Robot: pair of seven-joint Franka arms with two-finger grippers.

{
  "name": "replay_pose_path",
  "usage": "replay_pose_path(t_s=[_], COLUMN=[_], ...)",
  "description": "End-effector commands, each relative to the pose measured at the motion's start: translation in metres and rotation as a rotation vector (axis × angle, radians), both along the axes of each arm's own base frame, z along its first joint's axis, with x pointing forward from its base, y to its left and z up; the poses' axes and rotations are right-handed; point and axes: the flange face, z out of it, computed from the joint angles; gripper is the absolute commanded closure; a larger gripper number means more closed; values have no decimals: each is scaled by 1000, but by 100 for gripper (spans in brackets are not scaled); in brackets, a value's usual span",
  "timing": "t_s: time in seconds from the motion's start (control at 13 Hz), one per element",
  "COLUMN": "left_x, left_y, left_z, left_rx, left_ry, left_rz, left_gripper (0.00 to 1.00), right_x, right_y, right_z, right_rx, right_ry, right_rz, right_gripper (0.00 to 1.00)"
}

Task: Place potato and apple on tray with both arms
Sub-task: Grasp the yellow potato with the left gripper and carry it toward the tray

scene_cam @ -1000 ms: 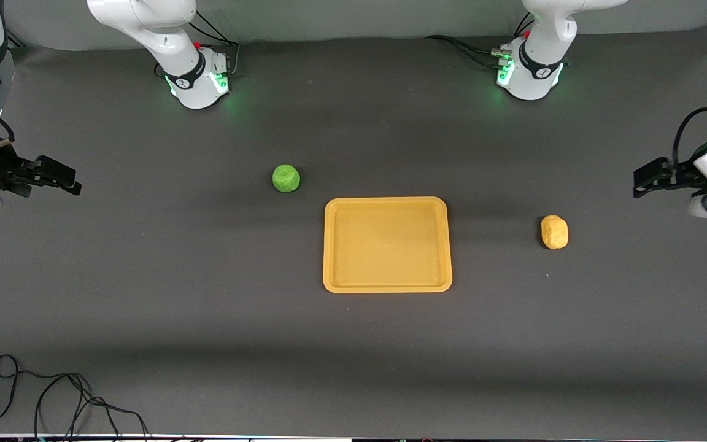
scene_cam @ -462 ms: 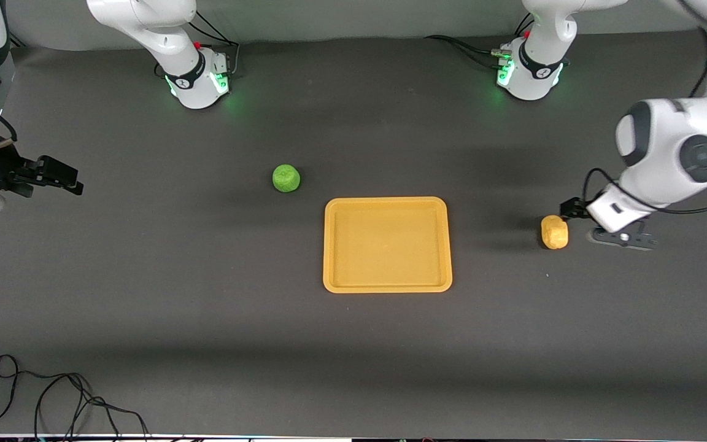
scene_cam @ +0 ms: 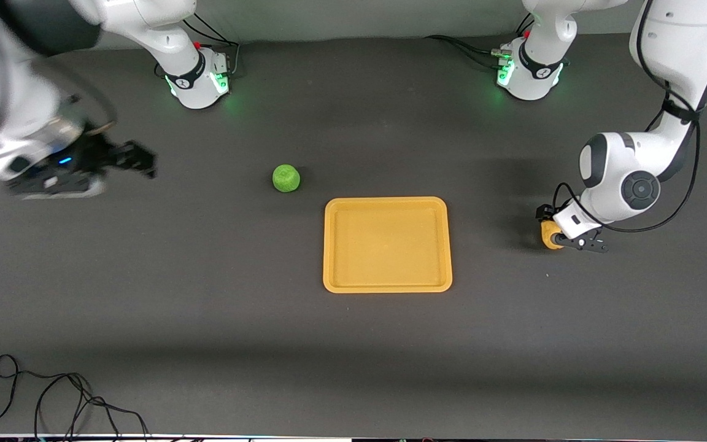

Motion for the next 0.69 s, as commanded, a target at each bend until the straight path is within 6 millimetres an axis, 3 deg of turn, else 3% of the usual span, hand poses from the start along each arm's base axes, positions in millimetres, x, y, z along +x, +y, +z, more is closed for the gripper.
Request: replay_pose_path(t_s=[0.0, 0.08, 0.15, 0.31, 0.46, 0.62], left_x=[26, 36, 48, 65, 60, 44], left_y=[7, 0, -20, -92, -174, -251], left_z=[20, 36, 54, 80, 80, 78], left_rx=[-8, -9, -17, -24, -25, -66], left_ry=[-52, -67, -57, -18, -18, -22], left_rz=[-23, -24, -2, 97, 158, 209], left_gripper=[85, 98, 100, 100, 98, 92], right_x=[-79, -98, -115, -152, -174, -187], right_y=[45, 71, 98, 142, 161, 155], right_z=[-24, -35, -44, -67, -82, -88], right_rx=[6, -5, -16, -35, -54, -46], right_ry=[-36, -22, -10, -2, 9, 0], right_rz=[-40, -53, -59, -84, -90, -90], right_gripper=[0, 0, 0, 0, 0, 0])
